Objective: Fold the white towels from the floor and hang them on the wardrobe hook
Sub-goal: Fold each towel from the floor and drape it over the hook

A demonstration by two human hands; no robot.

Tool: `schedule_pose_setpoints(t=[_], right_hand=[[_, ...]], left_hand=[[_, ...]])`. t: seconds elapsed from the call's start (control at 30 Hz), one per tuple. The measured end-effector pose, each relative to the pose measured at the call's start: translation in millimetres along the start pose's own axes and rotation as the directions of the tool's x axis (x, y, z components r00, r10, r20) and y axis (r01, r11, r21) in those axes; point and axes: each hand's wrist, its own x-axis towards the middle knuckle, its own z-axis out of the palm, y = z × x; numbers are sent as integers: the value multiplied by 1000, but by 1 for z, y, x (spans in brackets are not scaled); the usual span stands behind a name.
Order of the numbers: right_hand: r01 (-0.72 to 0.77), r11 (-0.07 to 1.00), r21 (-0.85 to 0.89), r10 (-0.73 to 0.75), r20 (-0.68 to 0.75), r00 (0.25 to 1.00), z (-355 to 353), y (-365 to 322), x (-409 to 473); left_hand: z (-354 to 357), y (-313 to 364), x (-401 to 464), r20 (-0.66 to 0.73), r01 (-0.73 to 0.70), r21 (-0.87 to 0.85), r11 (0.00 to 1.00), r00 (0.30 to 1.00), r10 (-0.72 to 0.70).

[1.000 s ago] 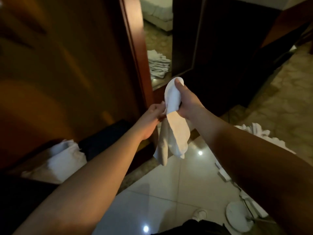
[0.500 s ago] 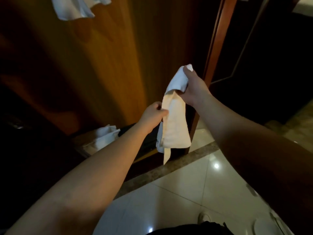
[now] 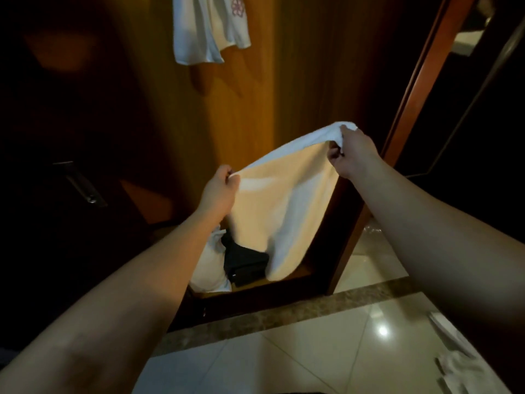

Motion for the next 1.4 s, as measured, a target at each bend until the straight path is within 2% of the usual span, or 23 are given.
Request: schedule_pose_setpoints(t=[0.07, 0.13, 0.23, 0.3, 0.37, 0.43, 0.5, 0.53, 0.6, 0.67, 0.73, 0.8, 0.83, 0.87, 0.93, 0.97, 1.03, 1.1, 1.17, 1.3, 1.37, 1.4], right_hand=[[5, 993, -118, 0, 35, 999, -5, -5, 4], [21, 987, -161, -23, -9, 1000, -8, -12, 5], [21, 998, -61, -31, -172, 985, -12, -22, 6], [39, 998, -55, -51, -255, 965, -13, -29, 4], [77, 990, -114, -107, -282, 953, -18, -33, 6], [109, 977, -183, -155, -259, 953, -25, -36, 6], [144, 959, -244, -193, -193, 962, -34, -39, 8], [180, 949, -261, -222, -141, 965, -39, -41, 9], [246, 930, -274, -274, -67, 959, -49, -45, 7], [279, 932, -232, -293, -24, 956, -56, -49, 4], [263, 941, -214, -269, -1, 963, -58, -49, -1], [218, 965, -146, -224, -24, 974, -60, -48, -4], [151, 988, -15, -151, 1, 989, -60, -48, -5], [85, 991, 101, -92, 71, 993, -61, -46, -7], [22, 988, 155, -55, 216, 975, -65, -43, -5], [36, 993, 114, -64, 257, 964, -65, -41, -5], [162, 979, -124, -119, 296, 948, -60, -37, -7], [309, 841, -443, -210, 260, 943, -55, -29, -10], [330, 704, -628, -292, 167, 942, -50, -22, -13], [363, 516, -776, -424, 136, 895, -38, -8, -29], [411, 445, -796, -476, 179, 861, -32, -2, -39], [432, 441, -786, -470, 208, 858, -31, 1, -44]], left_hand=[[-17, 8, 6, -15, -69, 84, 994, 997, 71], [-34, 15, 13, 72, -148, 267, 952, 988, 134], [-55, 22, 18, 205, -258, 600, 757, 964, 167], [-72, 23, 20, 173, -218, 696, 684, 976, 135], [-87, 23, 20, 103, -127, 716, 687, 992, 76], [-99, 21, 21, 58, -61, 628, 776, 998, 31], [-107, 19, 19, 23, 24, 310, 950, 999, -32], [-110, 19, 17, 20, 71, 92, 993, 997, -73], [-115, 21, 11, 37, 138, -224, 965, 990, -133], [-119, 22, 4, 89, 153, -426, 892, 988, -127], [-122, 21, -1, 138, 128, -551, 824, 989, -61], [-123, 23, -6, 126, 102, -608, 787, 992, -31], [-123, 24, -8, 99, 98, -626, 774, 994, -45], [-123, 26, -9, 71, 96, -642, 761, 995, -66], [-125, 30, -12, 54, 98, -674, 732, 995, -83], [-126, 32, -12, 59, 104, -691, 715, 994, -87], [-130, 36, -14, 66, 126, -718, 685, 991, -113], [-132, 40, -16, 75, 149, -721, 677, 988, -136], [-135, 42, -19, 74, 167, -709, 685, 984, -164], [-144, 40, -20, 113, 184, -685, 705, 983, -147], [-150, 36, -22, 137, 195, -685, 702, 981, -139], [-152, 34, -23, 147, 197, -687, 700, 980, -131]])
